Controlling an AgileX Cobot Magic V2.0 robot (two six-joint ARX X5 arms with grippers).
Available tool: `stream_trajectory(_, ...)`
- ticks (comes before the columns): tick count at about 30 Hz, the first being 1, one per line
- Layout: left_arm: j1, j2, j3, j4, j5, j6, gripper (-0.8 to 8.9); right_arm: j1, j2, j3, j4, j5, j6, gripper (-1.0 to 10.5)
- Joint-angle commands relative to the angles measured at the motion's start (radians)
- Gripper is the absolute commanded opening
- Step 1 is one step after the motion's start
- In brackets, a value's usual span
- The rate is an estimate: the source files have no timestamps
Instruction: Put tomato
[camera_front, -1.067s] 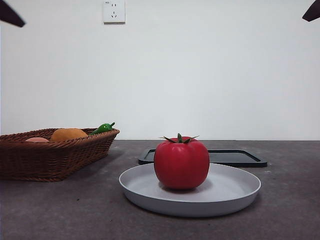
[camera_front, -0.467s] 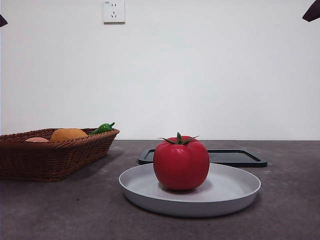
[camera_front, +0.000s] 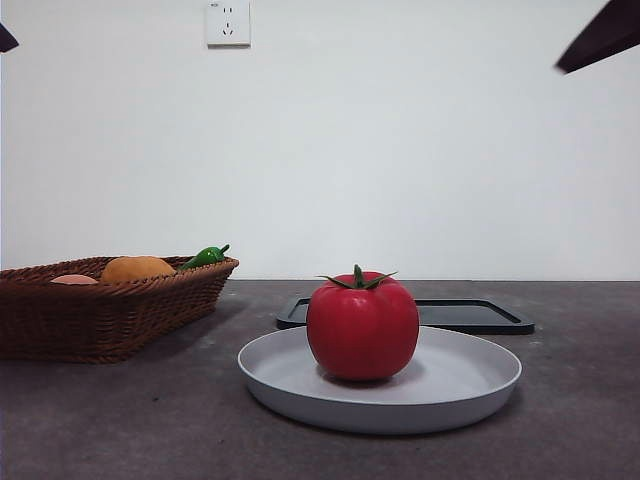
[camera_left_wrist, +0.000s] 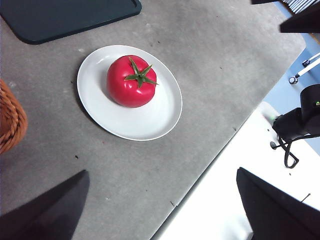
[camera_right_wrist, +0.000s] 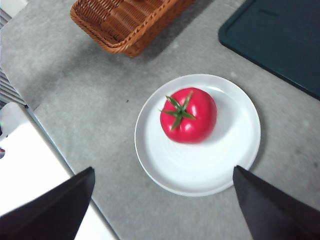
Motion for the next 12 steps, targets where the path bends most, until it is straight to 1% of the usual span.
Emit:
stream_trajectory(1,-0.003,0.004,0.014,0.012,0.005,0.014,4.66,0.034,0.069,0.020,0.060,0.001,0.011,4.4)
stream_trajectory(5,-0.003,0.004,0.014,0.013,0.005,0.014,4.66,0.077,0.164,0.020,0.133,0.010,0.011,4.4)
stream_trajectory(9,-0.003,0.004,0.014,0.014,0.005,0.014,4.66,0.119,0.261,0.020,0.207,0.074,0.010,4.4)
stream_trajectory(12,-0.003,0.004,0.014,0.014,0.005,0.014,4.66,0.144,0.324,0.019,0.254,0.106,0.010,4.4)
